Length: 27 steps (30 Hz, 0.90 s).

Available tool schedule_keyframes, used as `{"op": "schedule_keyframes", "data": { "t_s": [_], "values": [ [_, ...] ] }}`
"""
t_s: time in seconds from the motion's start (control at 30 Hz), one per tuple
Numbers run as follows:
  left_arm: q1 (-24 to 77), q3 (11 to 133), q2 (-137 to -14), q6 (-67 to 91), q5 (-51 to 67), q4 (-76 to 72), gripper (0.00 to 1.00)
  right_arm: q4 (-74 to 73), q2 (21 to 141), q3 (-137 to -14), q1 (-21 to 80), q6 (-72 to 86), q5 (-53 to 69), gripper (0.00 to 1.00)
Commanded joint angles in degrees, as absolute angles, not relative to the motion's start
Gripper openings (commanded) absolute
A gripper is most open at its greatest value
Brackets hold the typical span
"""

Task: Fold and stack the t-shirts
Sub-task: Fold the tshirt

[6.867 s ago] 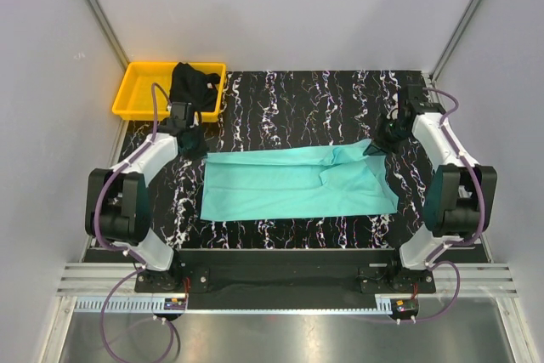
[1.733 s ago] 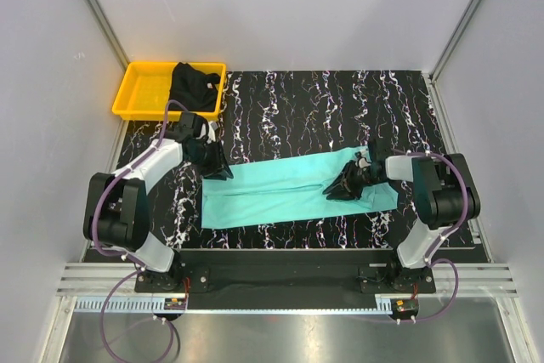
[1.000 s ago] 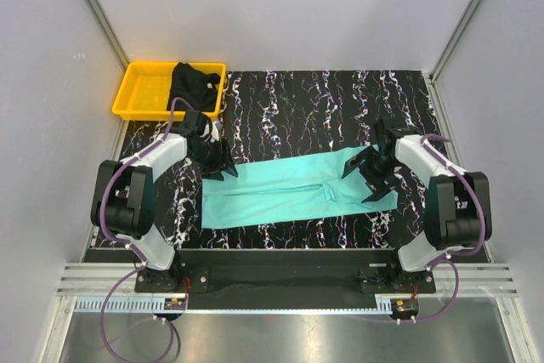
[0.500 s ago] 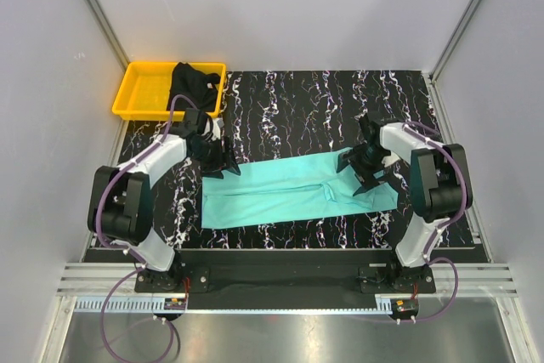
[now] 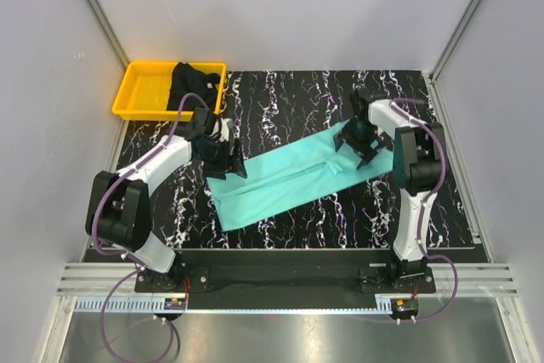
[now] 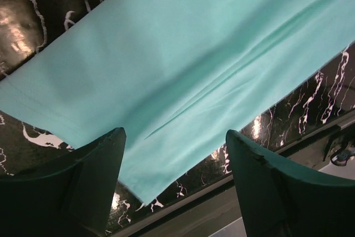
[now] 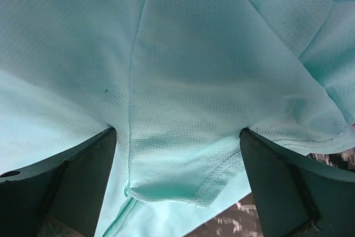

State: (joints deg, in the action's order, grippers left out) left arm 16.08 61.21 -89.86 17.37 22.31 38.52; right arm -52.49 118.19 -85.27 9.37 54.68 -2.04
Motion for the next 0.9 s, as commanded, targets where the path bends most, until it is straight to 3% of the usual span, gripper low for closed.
{"op": "schedule_keyframes", "data": {
  "t_s": [0.0, 0.07, 0.17, 0.4, 0.67, 0.87],
  "values": [
    [19.1, 64.9, -87.4, 15.5, 19.7, 39.6, 0.80, -46.3, 126.8, -95.6, 9.5, 38.4, -9.3, 1.00],
    [21.3, 66.3, -88.4, 14.9, 18.0, 40.2, 0.86, -46.6, 129.4, -102.9, 9.6, 32.0, -10.5, 1.00],
    [24.2, 68.5, -90.5, 13.8, 15.7, 40.7, 0.87, -46.8, 130.9, -111.5, 9.7, 25.7, -11.5, 1.00],
    [29.0, 71.6, -97.3, 11.9, 12.6, 41.8, 0.88, -64.0, 129.0, -129.7, 9.7, 21.6, -15.5, 1.00],
    [33.0, 69.8, -104.5, 12.5, 8.3, 41.7, 0.86, -63.7, 109.2, -111.1, 9.6, 20.0, -11.3, 1.00],
    [38.2, 64.4, -104.0, 20.4, 11.1, 39.6, 0.84, -59.0, 107.1, -101.9, 9.6, 18.9, -4.8, 1.00]
  ]
}}
